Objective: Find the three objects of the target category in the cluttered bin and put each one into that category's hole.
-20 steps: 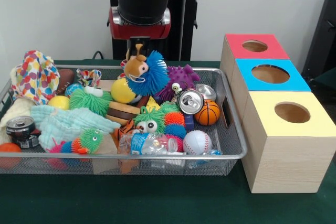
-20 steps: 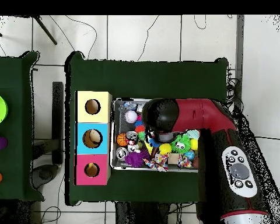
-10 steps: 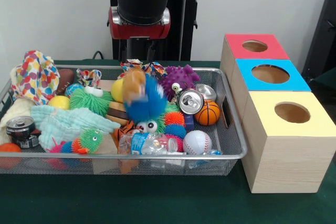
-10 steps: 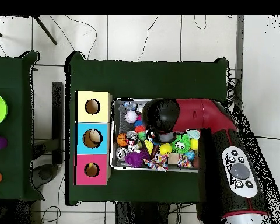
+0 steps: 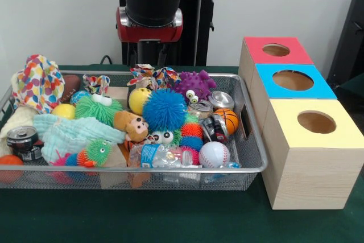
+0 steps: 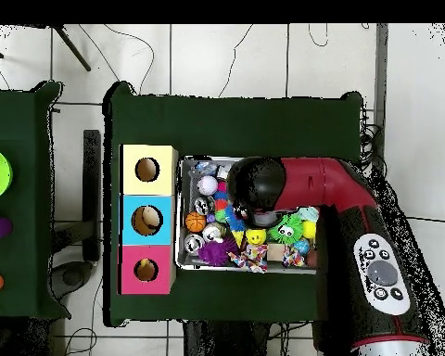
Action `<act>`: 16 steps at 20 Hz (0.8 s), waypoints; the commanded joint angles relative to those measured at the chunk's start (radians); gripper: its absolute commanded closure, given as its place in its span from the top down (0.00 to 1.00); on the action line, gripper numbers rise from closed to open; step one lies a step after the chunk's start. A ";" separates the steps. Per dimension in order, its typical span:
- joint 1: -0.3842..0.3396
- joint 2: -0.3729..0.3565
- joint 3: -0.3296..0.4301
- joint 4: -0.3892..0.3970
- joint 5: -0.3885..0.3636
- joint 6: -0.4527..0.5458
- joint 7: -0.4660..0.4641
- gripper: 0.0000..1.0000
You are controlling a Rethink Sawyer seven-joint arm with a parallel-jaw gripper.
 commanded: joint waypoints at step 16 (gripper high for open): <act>-0.072 0.046 0.106 0.011 -0.016 -0.204 -0.124 1.00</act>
